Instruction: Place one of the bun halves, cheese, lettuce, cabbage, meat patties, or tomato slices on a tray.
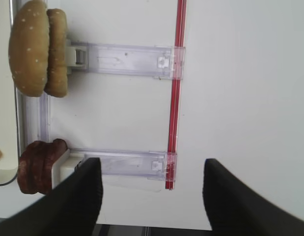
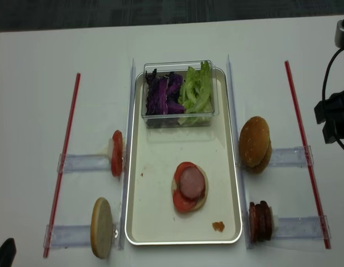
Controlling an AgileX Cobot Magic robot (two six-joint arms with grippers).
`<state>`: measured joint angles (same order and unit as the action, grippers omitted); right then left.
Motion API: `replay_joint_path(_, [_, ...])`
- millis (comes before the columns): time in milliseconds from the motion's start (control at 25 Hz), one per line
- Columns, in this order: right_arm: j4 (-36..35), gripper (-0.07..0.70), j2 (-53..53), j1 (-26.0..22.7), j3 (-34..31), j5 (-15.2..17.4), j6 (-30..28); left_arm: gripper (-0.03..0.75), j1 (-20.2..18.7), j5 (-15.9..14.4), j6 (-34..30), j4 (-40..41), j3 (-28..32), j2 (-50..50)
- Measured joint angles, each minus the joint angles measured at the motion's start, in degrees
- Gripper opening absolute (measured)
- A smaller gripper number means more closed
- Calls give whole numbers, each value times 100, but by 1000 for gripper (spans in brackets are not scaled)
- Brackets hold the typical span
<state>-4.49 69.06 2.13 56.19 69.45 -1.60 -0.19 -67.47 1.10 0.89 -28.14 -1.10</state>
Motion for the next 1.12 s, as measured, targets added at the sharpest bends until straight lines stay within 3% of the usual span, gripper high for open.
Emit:
replay_joint_path(640, [-96,454,-2000,0,-1422,-244,0,410,0,0,0,26,0,0])
replay_joint_path(1120, [-178,454,-3463,0,-1961,-272,24,410,0,0,0,89,0,0])
